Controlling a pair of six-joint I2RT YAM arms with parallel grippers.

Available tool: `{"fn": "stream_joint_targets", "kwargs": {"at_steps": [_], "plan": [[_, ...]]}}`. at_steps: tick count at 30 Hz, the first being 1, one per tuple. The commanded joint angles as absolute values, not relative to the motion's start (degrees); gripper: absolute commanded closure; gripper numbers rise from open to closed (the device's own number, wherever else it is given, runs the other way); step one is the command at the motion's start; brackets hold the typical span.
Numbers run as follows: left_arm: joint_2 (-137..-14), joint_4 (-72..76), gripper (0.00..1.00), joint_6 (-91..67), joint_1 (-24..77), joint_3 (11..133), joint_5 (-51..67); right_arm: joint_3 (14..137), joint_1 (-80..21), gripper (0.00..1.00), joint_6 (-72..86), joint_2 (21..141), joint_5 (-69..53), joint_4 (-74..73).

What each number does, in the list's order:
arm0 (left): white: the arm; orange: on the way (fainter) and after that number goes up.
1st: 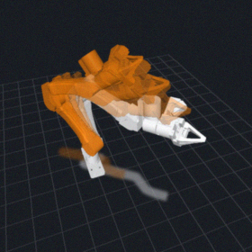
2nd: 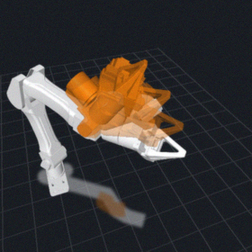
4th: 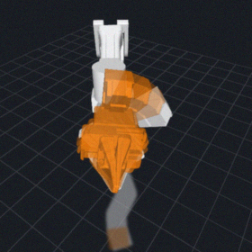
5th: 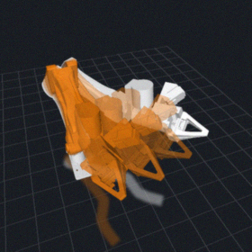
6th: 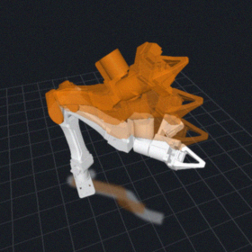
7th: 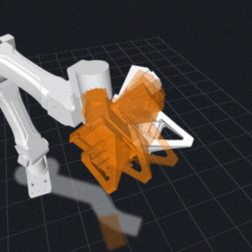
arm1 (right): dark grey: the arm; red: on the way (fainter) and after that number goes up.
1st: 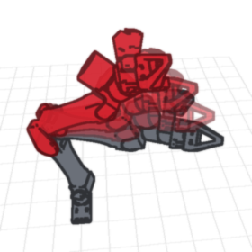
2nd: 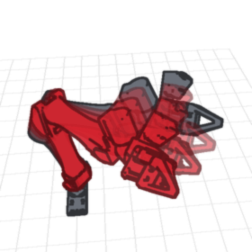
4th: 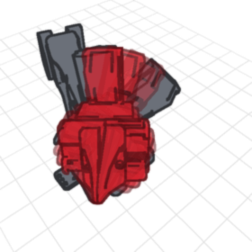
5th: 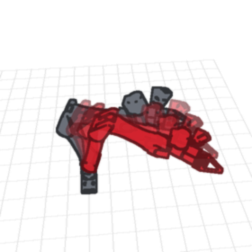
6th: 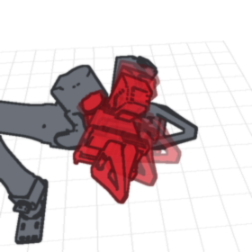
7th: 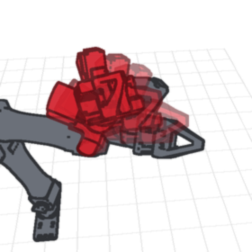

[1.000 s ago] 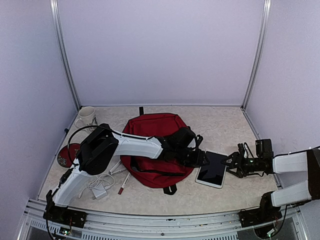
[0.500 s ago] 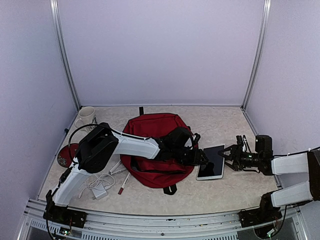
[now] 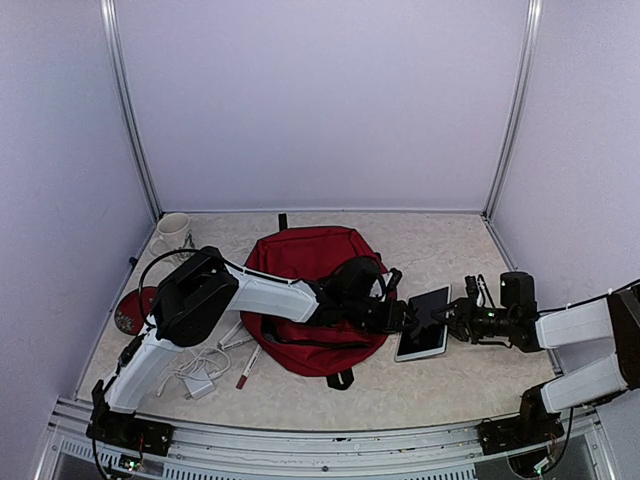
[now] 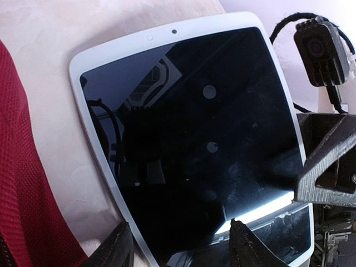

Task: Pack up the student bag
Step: Pick up the iPad from the corner of the board.

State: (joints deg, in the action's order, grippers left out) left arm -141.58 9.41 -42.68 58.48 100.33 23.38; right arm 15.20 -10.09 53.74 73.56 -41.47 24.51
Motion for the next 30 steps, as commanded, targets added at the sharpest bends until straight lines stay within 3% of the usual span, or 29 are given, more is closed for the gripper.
{"fn": "stream_joint_targets", "kwargs": {"at_steps": [1, 11, 20, 26, 30], "plan": [[-143.4, 4.8, 0.42, -43.4, 59.9, 98.1, 25.9, 18.0, -10.9, 0.76, 51.3, 70.0, -39.0, 20.2], [-136.5, 11.4, 0.39, -42.6, 60.1, 91.6, 26.7, 21.6, -10.9, 0.99, 46.3, 65.8, -37.5, 8.6], [-118.1, 18.5, 0.30, -36.7, 59.9, 79.3, 24.7, 27.6, -10.8, 1.00, 37.2, 59.3, -39.6, -3.0], [-109.2, 13.0, 0.20, -27.2, 59.8, 79.2, 23.2, 36.4, -10.9, 1.00, 25.1, 55.0, -41.5, -15.4], [-104.0, 12.5, 0.18, -26.1, 57.8, 77.6, 25.0, 42.0, -11.0, 1.00, 20.4, 55.5, -49.1, -17.5]]}}
